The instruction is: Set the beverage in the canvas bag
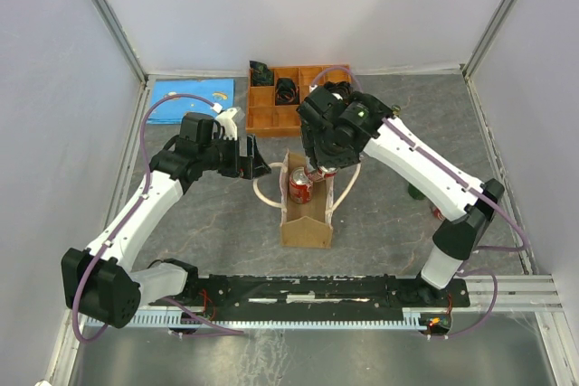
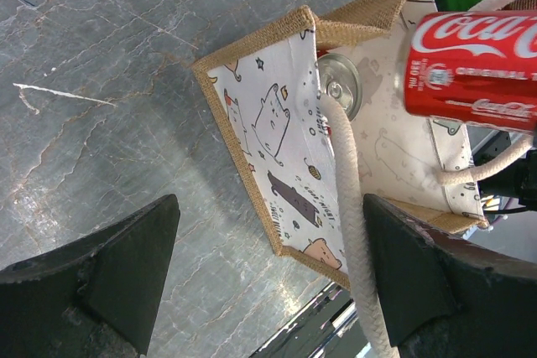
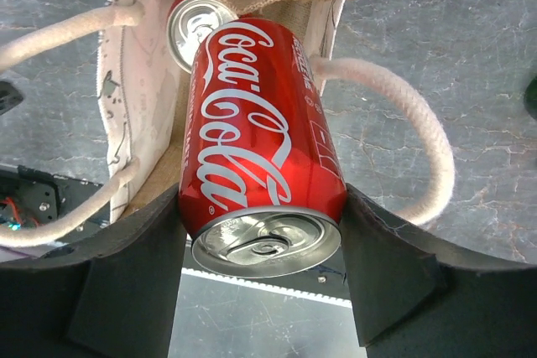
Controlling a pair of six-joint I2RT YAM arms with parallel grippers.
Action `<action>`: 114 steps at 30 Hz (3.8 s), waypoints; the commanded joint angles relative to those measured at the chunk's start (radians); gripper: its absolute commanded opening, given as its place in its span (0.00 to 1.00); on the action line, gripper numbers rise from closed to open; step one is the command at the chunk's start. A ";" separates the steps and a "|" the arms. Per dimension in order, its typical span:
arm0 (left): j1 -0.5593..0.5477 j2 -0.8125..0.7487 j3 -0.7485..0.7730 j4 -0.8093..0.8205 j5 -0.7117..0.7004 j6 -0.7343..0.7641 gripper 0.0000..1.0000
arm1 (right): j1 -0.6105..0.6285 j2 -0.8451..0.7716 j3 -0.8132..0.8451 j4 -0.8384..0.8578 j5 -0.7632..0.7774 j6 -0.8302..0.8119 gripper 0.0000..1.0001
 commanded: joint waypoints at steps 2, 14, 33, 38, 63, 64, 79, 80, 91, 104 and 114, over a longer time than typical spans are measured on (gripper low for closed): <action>0.000 -0.001 0.005 0.036 0.022 0.066 0.95 | 0.019 -0.020 0.154 -0.075 0.001 0.000 0.00; 0.002 0.000 -0.006 0.045 0.028 0.066 0.95 | 0.049 0.031 0.052 -0.079 -0.053 -0.013 0.00; 0.000 0.001 -0.008 0.046 0.024 0.063 0.95 | 0.051 0.161 0.006 -0.013 0.011 -0.068 0.00; 0.000 0.006 -0.005 0.047 0.025 0.063 0.95 | 0.050 0.197 0.001 0.010 0.022 -0.086 0.00; 0.001 0.007 -0.010 0.050 0.031 0.065 0.95 | -0.001 0.219 -0.209 0.171 -0.002 -0.121 0.51; 0.001 0.007 -0.011 0.050 0.030 0.066 0.95 | -0.001 0.214 -0.206 0.169 0.002 -0.121 0.59; 0.002 0.014 -0.010 0.047 0.038 0.069 0.95 | 0.001 0.126 -0.075 0.086 0.050 -0.131 0.89; 0.001 0.013 -0.010 0.048 0.038 0.068 0.95 | 0.001 0.119 -0.055 0.084 0.048 -0.133 0.89; 0.001 0.015 -0.006 0.048 0.038 0.068 0.95 | -0.026 0.014 0.215 0.107 0.135 -0.131 0.87; 0.002 0.011 -0.007 0.045 0.041 0.074 0.95 | -0.780 -0.200 0.059 -0.092 0.181 -0.247 0.87; 0.001 -0.009 -0.048 0.072 0.053 0.063 0.95 | -1.221 -0.307 -0.244 -0.045 -0.001 -0.306 0.87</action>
